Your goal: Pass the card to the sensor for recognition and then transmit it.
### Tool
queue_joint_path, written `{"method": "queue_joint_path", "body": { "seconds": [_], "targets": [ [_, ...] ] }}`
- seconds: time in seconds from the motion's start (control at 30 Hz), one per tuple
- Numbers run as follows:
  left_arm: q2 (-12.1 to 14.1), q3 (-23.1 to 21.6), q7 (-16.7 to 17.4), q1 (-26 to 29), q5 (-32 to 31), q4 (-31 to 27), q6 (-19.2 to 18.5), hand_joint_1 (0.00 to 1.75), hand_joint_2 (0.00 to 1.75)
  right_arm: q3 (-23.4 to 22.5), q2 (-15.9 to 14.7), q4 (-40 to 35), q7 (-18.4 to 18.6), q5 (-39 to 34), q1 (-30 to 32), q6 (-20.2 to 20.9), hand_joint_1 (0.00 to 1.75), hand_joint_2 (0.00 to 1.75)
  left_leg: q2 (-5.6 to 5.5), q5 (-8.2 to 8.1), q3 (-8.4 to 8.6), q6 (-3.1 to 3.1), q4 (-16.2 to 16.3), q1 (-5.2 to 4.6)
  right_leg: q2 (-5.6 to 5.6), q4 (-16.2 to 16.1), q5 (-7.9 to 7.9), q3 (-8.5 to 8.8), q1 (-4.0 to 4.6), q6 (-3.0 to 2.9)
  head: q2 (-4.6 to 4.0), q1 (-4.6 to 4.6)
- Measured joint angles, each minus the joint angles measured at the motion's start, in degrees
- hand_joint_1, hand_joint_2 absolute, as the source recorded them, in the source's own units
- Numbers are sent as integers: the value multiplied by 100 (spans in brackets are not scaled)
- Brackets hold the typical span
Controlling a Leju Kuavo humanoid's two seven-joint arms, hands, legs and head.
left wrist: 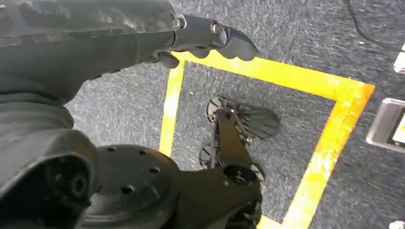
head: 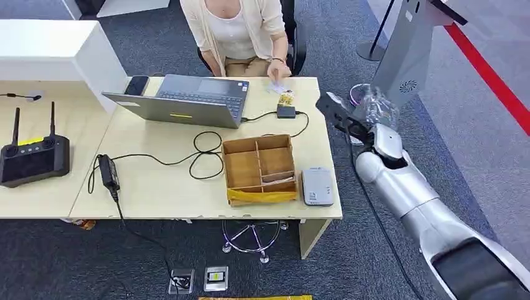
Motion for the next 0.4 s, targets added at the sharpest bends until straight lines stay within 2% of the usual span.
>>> {"method": "queue_joint_path", "body": {
  "seconds": [0.03,0.13,0.27,0.4],
  "targets": [
    [-2,0,-4,1,2,0,4,0,0,-106,-82,-24,22,69,148,-2,0,0,0,-1,1,2,0,0,0,-2,1,2,0,1,0,-2],
    [-22,0,-30,20,20,7,68,0,0,-802,-414,-191,33,514,739,2,0,0,-14,-3,-8,4,4,-1,-17,-3,0,6,-1,1,0,4],
    [-24,0,-59,53,22,28,79,0,0,-1683,-534,-455,-90,846,1304,17,0,0,1,-6,-10,3,3,0,-3,-3,1,-1,-1,2,0,0],
    [-22,2,-160,48,70,42,85,0,0,-2281,-567,-632,-122,1398,1650,123,0,0,-3,-5,-9,2,2,1,-9,0,0,-3,0,1,0,-2]
  ]
}}
